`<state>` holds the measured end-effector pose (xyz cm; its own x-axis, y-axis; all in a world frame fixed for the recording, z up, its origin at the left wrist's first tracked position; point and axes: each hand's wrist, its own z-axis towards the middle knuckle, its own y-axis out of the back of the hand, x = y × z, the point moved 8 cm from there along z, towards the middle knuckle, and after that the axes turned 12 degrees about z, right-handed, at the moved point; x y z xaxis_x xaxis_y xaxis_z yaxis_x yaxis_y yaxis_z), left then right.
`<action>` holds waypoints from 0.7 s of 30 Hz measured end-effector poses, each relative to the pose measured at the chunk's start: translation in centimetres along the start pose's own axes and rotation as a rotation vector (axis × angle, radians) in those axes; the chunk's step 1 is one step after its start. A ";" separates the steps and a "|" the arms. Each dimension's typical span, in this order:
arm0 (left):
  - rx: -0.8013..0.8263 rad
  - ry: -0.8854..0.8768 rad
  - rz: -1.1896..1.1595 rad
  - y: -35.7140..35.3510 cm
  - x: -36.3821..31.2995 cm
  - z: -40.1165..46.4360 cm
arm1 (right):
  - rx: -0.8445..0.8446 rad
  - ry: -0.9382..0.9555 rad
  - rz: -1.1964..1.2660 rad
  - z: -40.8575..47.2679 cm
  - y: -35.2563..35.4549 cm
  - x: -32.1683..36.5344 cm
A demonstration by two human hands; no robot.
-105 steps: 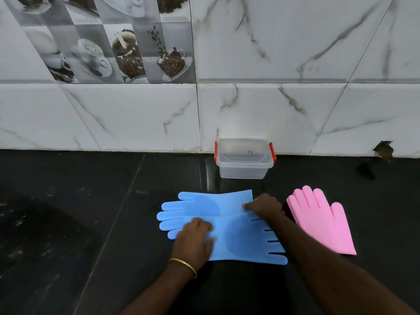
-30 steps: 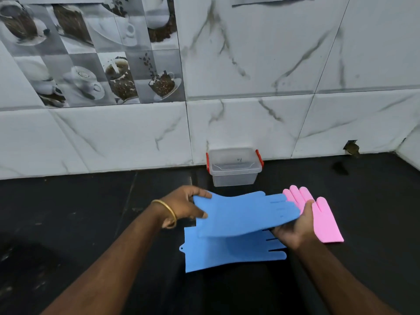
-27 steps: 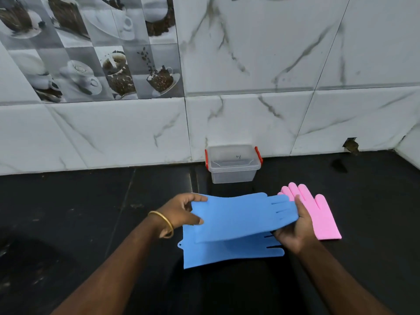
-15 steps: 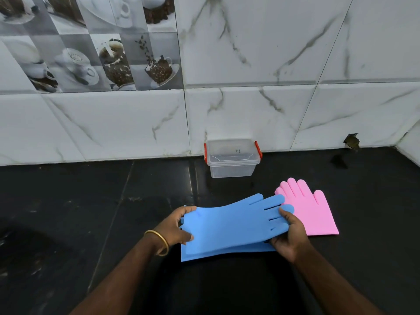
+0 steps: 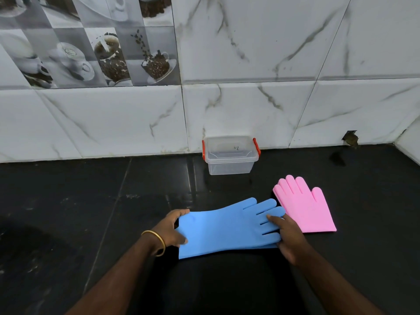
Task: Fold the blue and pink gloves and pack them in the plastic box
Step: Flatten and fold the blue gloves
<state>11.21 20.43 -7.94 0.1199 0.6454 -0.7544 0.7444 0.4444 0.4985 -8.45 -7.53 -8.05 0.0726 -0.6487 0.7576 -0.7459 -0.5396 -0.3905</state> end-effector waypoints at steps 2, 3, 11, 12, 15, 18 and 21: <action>-0.016 0.002 0.060 0.1 0.1 0.2 | -0.012 0.087 -0.109 -0.1 0.5 0.8; -0.021 0.002 0.113 0.2 0.1 0.3 | -0.033 0.147 -0.170 -0.3 0.7 1.2; -0.286 0.059 0.478 2.3 0.3 1.4 | -0.166 0.908 -1.123 -4.3 -1.9 4.6; -0.319 0.077 0.483 2.6 0.2 1.6 | -0.038 0.897 -1.173 -4.2 -2.6 3.8; -0.387 0.146 0.392 3.2 -0.4 2.0 | 0.299 0.642 -1.416 -3.5 -3.2 -0.2; -0.368 0.226 0.408 3.5 -0.6 2.6 | 0.342 0.595 -1.555 -3.2 -2.7 -1.7; -0.328 0.248 0.440 3.5 -1.0 3.2 | 0.316 0.647 -1.616 -3.7 -3.0 -1.9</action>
<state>15.84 19.38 -6.82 0.1844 0.9202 -0.3453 0.4131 0.2462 0.8768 -8.81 -2.67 -6.34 0.2312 0.8411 0.4889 -0.0506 -0.4915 0.8694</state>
